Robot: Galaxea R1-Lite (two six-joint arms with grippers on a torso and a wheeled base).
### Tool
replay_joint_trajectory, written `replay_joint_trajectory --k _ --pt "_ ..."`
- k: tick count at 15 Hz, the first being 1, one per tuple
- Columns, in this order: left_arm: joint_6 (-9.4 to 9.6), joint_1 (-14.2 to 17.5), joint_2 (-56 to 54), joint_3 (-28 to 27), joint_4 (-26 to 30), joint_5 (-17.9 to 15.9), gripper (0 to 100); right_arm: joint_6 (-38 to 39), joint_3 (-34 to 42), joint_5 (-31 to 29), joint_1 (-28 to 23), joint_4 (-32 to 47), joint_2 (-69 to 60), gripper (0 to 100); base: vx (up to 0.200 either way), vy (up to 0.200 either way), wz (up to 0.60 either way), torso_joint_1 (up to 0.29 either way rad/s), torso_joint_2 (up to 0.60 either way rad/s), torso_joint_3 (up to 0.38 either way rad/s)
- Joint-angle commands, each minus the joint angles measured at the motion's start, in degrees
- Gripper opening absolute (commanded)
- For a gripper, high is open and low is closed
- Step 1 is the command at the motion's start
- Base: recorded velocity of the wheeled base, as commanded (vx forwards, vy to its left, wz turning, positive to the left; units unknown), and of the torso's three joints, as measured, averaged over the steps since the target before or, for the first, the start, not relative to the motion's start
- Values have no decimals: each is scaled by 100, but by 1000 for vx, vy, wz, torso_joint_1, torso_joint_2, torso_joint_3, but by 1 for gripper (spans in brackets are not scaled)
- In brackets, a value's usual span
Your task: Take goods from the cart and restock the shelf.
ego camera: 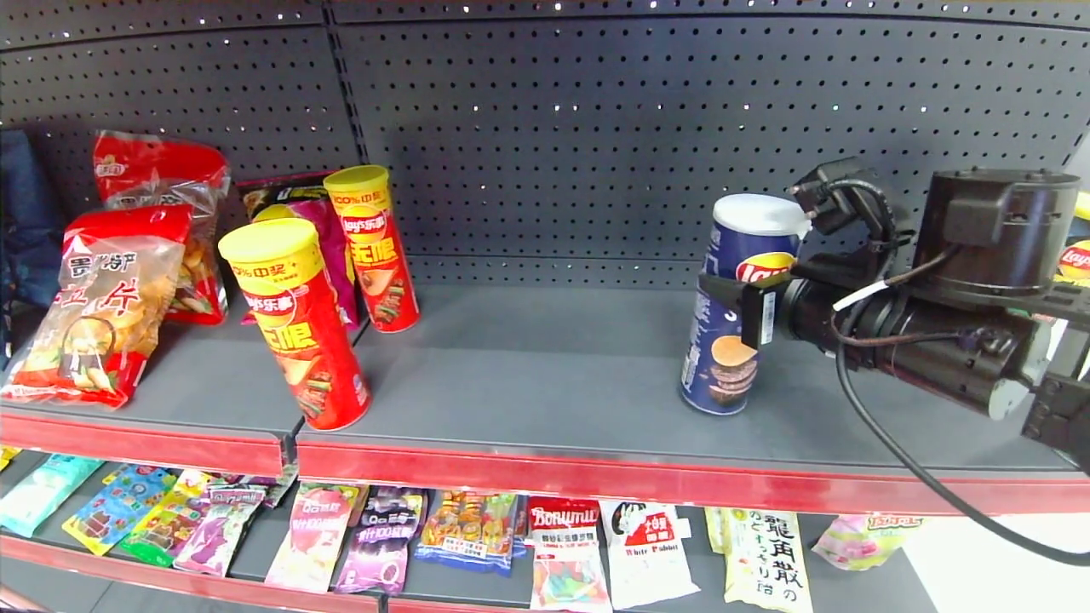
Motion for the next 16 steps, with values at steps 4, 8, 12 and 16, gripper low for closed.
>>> replay_joint_trajectory --k 4,8,12,16 --pt "1 7 -1 -17 -4 9 0 161 208 -538 619 -5 -86 0 0 0 0 0 0 0" --pt "1 7 -10 -17 -4 9 0 161 217 -810 786 -5 -24 0 0 0 0 0 0 0" --pt "1 -1 -1 -17 -4 9 0 222 111 -1118 1059 -22 178 0 0 0 0 0 0 0" --pt "1 7 -10 1 -4 9 0 433 50 -1126 1085 -14 231 0 0 0 0 0 0 0"
